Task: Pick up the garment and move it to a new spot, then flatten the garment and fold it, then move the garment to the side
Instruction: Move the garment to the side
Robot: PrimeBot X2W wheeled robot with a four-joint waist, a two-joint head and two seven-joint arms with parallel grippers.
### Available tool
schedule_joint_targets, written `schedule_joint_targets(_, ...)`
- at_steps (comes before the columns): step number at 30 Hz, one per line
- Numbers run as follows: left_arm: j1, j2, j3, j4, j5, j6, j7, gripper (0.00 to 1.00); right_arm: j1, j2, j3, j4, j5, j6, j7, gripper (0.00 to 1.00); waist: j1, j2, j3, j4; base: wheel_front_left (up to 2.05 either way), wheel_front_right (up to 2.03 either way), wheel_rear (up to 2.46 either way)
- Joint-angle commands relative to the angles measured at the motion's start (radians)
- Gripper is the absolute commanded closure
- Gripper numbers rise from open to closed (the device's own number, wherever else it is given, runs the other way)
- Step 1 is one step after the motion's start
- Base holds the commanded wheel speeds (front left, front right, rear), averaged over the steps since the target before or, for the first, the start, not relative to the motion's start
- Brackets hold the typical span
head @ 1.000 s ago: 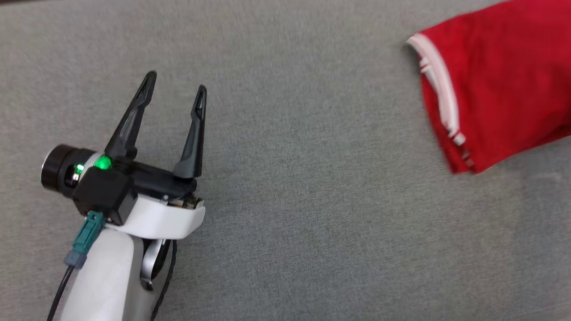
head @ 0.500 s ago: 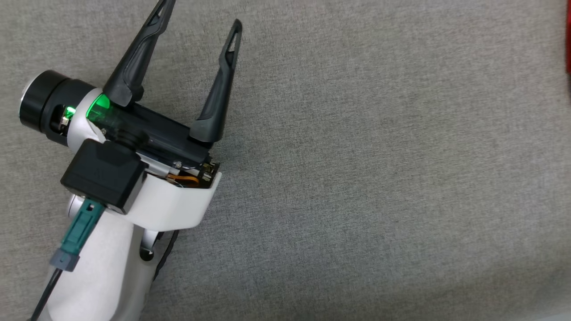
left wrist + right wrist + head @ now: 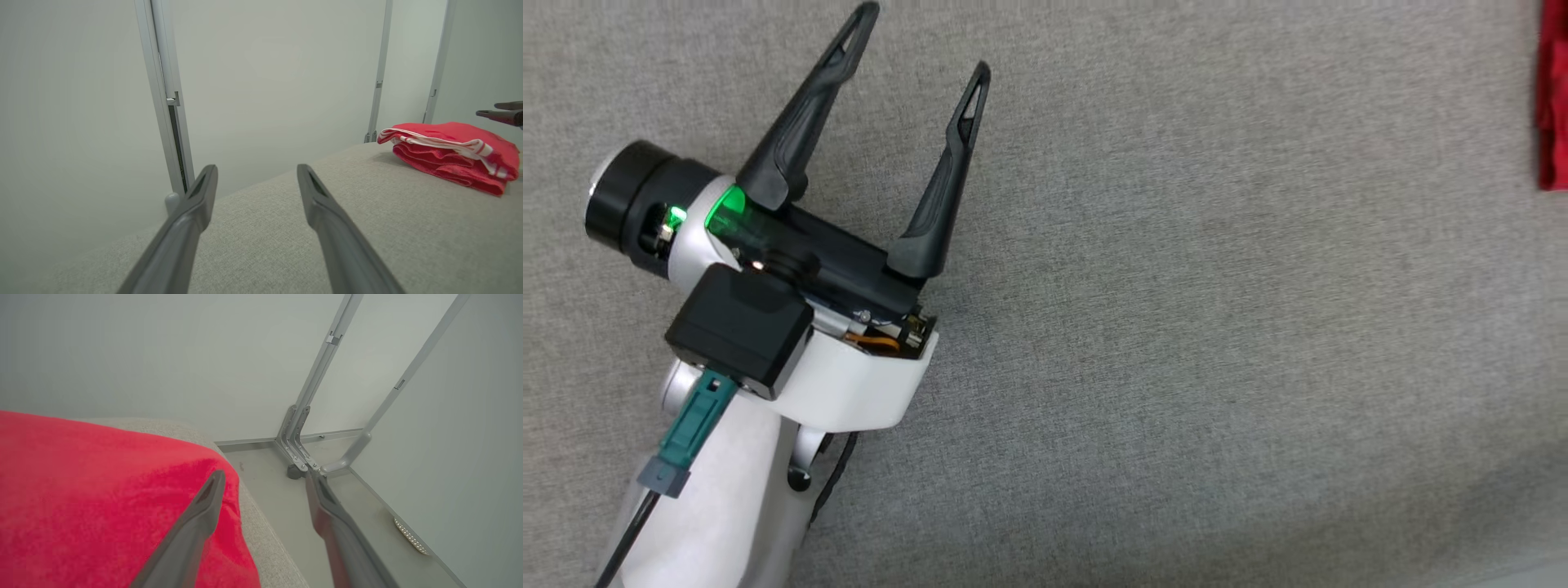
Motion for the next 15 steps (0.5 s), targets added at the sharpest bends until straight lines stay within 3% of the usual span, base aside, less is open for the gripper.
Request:
schedule_joint_targets(1, 0.011, 0.002, 0.004, 0.004, -0.008, 0.006, -0.002, 0.0, 0.022, 0.014, 0.0, -0.007, 0.008, -0.002, -0.007, 0.0, -0.0001, 0.0, -0.029, -0.012, 0.0, 0.0, 0.0)
schedule_joint_targets(5, 0.059, 0.005, 0.011, 0.032, -0.021, 0.021, -0.011, 0.0, 0.093, 0.079, 0.005, -0.078, 0.062, -0.002, -0.015, 0.0, -0.0001, 0.0, -0.097, -0.035, 0.0, 0.0, 0.0)
schedule_joint_targets(10, 0.131, 0.007, 0.025, 0.065, -0.046, 0.038, -0.017, 0.0, 0.263, 0.19, 0.027, -0.285, 0.122, -0.002, -0.015, 0.0, -0.0001, 0.0, -0.18, -0.063, 0.0, 0.0, 0.0)
schedule_joint_targets(15, 0.202, 0.004, 0.04, 0.096, -0.071, 0.062, -0.022, 0.0, 0.44, 0.296, 0.069, -0.497, 0.11, -0.002, -0.015, 0.0, -0.0001, 0.0, -0.263, -0.063, 0.0, 0.0, 0.0)
